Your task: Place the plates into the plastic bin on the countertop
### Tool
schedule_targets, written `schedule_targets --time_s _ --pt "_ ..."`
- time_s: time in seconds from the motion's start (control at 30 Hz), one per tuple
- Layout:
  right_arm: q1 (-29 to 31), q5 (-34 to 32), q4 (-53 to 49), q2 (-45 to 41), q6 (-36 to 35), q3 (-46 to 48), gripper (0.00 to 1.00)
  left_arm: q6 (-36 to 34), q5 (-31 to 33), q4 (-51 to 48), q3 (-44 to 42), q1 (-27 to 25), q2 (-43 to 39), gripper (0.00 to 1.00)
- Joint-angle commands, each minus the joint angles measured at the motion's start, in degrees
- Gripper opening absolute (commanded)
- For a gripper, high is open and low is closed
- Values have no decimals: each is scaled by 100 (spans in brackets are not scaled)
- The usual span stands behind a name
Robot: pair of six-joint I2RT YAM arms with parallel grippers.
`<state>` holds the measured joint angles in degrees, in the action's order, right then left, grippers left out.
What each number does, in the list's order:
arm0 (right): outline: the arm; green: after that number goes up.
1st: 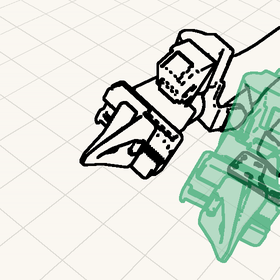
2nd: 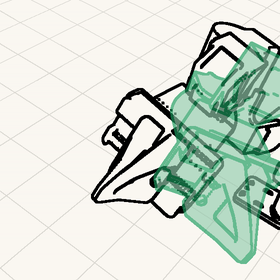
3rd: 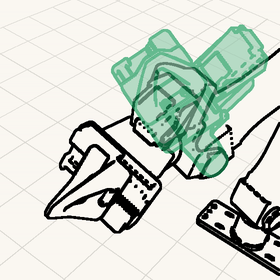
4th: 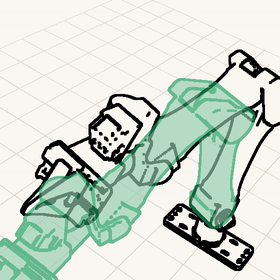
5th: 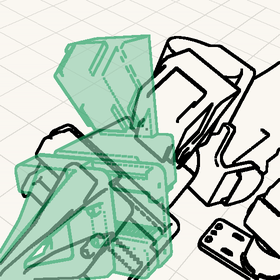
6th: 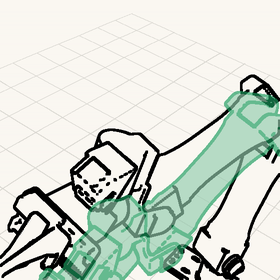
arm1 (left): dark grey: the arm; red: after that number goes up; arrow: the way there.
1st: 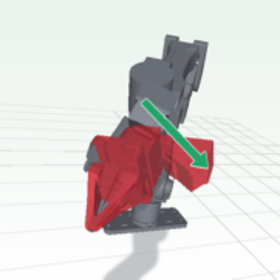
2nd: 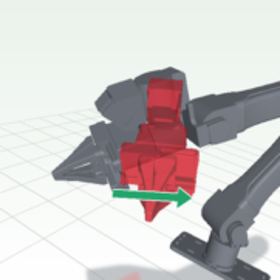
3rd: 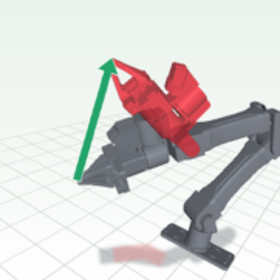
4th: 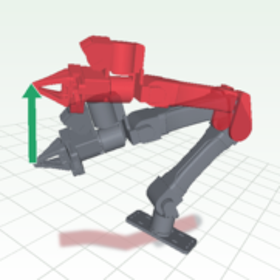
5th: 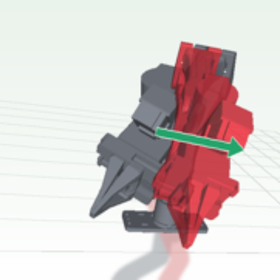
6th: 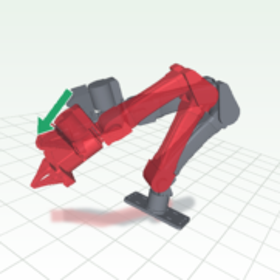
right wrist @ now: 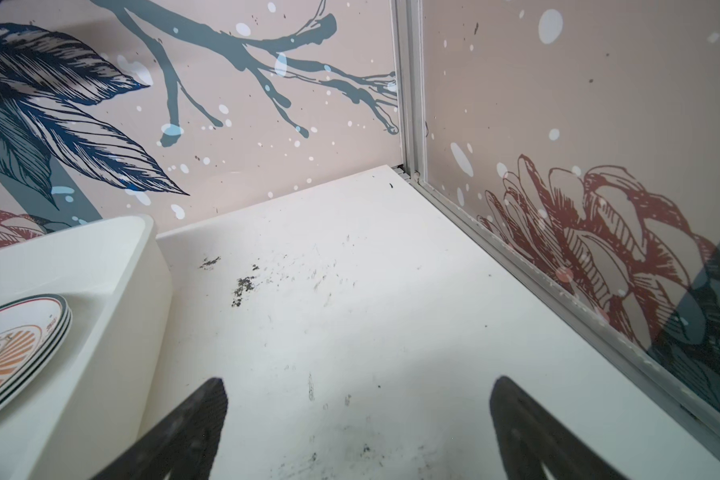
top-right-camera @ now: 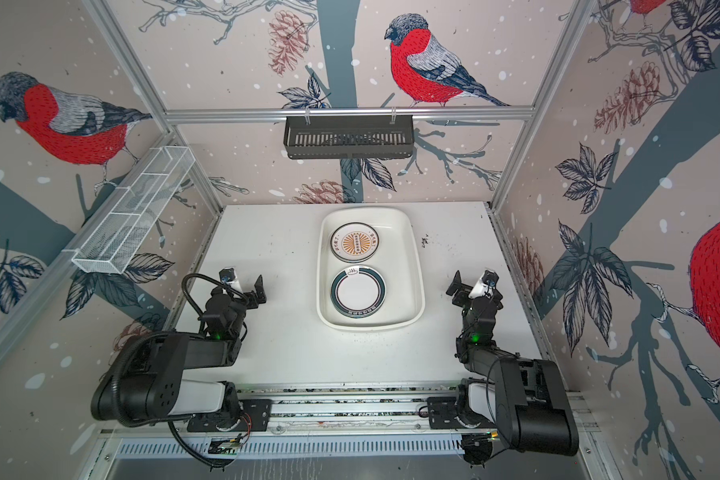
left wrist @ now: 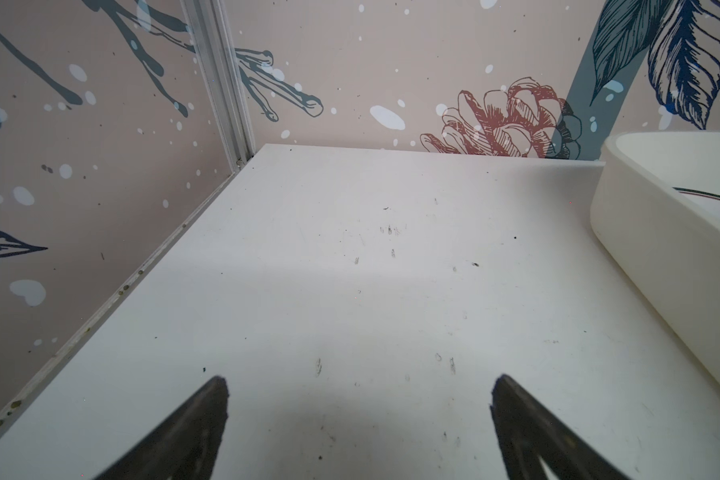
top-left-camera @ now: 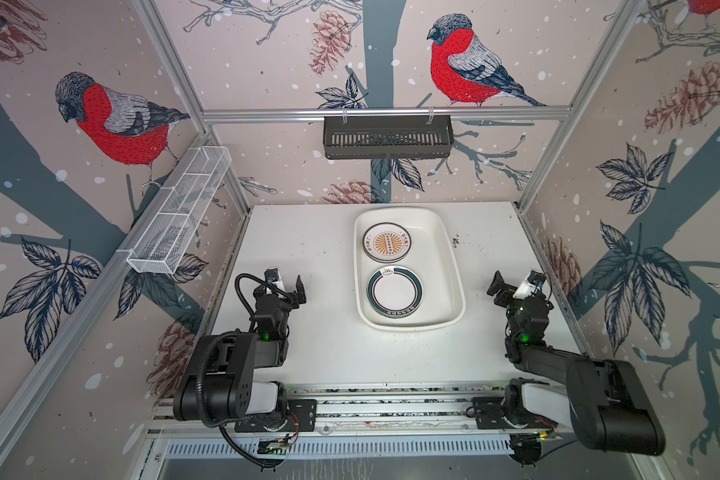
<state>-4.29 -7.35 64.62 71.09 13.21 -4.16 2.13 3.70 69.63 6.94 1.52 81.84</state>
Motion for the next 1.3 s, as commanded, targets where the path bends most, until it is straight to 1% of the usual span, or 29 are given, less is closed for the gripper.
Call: schedule_targets --time_s 0.0,0.07,0.13,0.17,0.2,0.3,0.33,0.37,0.43,0.47,0.5,0.53,0.6,0.67,0.9,1.27 --pt "-20 154 1359 309 -217 157 100 110 -180 1719 -190 47 385 98" --pt "-44 206 1813 539 -240 284 100 70 -259 2319 -379 48 686 98" --pt "-52 271 2288 816 -248 384 100 7 -383 3233 -636 46 1011 99" --pt "-54 296 2552 996 -263 422 100 -32 -503 3342 -718 50 1016 99" --pt "-53 359 2787 1168 -287 449 99 -29 -536 3246 -736 50 922 99" --pt "-58 537 3576 1900 -319 396 99 6 -451 3371 -698 50 1042 99" --pt "-95 644 3391 1845 -319 352 99 -2 -470 3238 -649 48 997 99" --pt "-102 616 2838 1659 -324 208 99 -30 -533 3072 -602 44 942 99" --pt "19 600 1491 1533 -473 -402 99 -89 -715 2684 -436 50 863 99" --pt "168 427 1036 1599 -615 -704 99 -99 -729 2476 -349 50 811 99" --pt "455 -50 848 1628 -818 -816 99 -103 -717 2213 -235 50 775 99" --pt "603 -363 884 1657 -853 -816 99 -78 -642 1926 -105 45 739 99" --pt "521 -192 1167 1694 -808 -711 100 -13 -447 1347 194 50 706 99" --pt "517 -199 1127 1677 -811 -717 99 13 -321 830 441 46 687 99" --pt "544 -248 1156 1675 -830 -710 100 -66 -446 741 505 32 710 99" --pt "553 -263 1157 1688 -833 -717 99 -110 -458 681 545 -4 710 99"
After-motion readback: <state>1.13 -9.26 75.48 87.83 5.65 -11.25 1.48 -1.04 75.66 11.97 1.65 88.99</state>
